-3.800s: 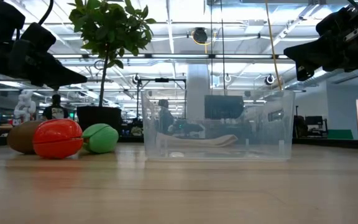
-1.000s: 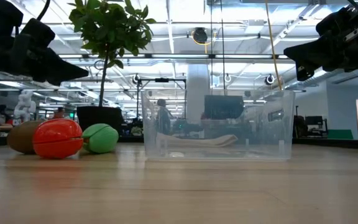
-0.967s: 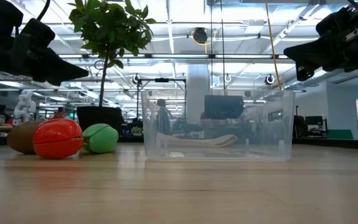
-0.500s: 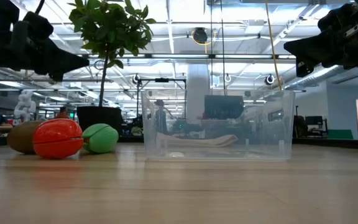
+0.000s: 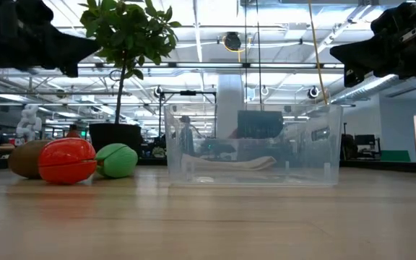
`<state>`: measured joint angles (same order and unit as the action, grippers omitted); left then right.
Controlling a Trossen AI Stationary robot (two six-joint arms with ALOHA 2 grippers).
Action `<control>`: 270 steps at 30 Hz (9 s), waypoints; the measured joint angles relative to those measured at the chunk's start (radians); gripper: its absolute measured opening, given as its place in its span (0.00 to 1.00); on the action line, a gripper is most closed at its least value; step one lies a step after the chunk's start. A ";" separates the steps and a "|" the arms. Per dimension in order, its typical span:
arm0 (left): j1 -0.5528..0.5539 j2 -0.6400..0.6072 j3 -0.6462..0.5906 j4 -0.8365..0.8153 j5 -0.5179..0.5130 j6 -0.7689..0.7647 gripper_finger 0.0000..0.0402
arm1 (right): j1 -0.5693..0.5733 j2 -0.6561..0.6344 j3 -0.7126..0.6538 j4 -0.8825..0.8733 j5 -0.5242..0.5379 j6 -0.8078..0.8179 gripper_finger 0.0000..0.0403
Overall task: Pick and placing Produce into tupperware
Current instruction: Put the brown kiwi into the transparent bin
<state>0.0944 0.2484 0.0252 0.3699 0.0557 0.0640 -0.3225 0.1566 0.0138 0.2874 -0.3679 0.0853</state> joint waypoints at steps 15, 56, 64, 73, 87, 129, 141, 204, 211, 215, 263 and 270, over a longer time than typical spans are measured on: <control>0.000 0.000 0.158 -0.015 0.068 0.007 0.06 | 0.000 0.000 0.000 0.000 0.000 0.000 0.00; -0.074 0.684 0.979 -1.281 0.054 -0.269 0.73 | 0.000 0.000 0.000 -0.011 0.001 0.004 0.32; -0.076 0.808 0.980 -1.363 0.061 -0.248 0.73 | 0.000 0.000 0.000 -0.011 0.006 0.000 0.33; -0.107 0.939 0.980 -1.389 0.058 -0.198 0.73 | 0.000 0.000 0.000 -0.010 0.006 0.000 0.33; -0.245 1.075 0.965 -1.397 -0.077 -0.150 0.73 | -0.001 0.000 0.000 -0.010 0.007 0.000 0.33; -0.344 1.205 0.763 -1.164 -0.030 -0.201 0.73 | 0.000 0.004 0.000 -0.014 0.006 0.000 0.33; -0.344 1.219 0.761 -1.117 -0.029 -0.191 0.73 | -0.001 0.004 0.000 -0.015 0.006 0.000 0.33; -0.307 1.211 0.904 -1.253 -0.083 -0.084 0.55 | -0.001 0.004 0.000 -0.016 0.006 0.000 0.33; -0.307 1.210 0.976 -1.376 -0.110 -0.084 0.55 | -0.001 0.004 0.000 -0.016 0.006 0.000 0.33; -0.307 1.197 1.008 -1.401 -0.118 -0.057 0.55 | -0.001 0.004 0.000 -0.016 0.006 0.000 0.33; -0.292 0.440 0.273 -0.073 -0.104 0.091 0.56 | -0.001 0.004 0.000 -0.015 0.006 -0.011 0.33; -0.292 0.394 0.188 0.011 -0.083 0.098 0.56 | -0.001 0.004 0.000 -0.015 0.006 -0.011 0.33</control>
<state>-0.1974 0.6424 0.2130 0.3810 -0.0277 0.1618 -0.3237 0.1604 0.0135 0.2722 -0.3622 0.0742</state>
